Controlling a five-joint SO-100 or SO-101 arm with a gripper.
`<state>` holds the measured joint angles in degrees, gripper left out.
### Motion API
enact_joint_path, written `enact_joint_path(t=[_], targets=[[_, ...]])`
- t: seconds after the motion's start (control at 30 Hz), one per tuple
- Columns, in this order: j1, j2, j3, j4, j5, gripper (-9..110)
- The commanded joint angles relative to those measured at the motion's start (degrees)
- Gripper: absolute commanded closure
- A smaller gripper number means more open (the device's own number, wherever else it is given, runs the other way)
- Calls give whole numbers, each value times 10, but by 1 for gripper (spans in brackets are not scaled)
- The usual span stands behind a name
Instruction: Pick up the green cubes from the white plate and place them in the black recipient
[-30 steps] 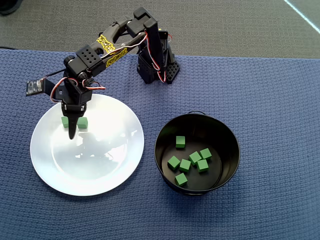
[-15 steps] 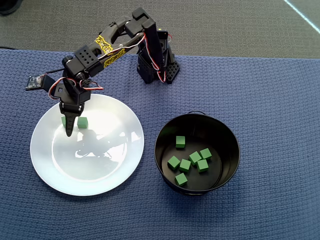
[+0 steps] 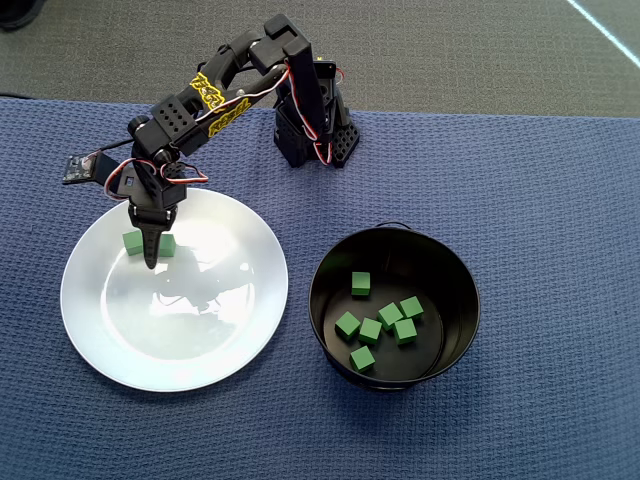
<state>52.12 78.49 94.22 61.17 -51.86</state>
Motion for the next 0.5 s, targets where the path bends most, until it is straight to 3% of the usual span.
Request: enact_joint_path(t=[0.0, 0.47], targets=[[3, 47, 22, -25, -13, 69], [4, 7, 29, -69, -41, 75]])
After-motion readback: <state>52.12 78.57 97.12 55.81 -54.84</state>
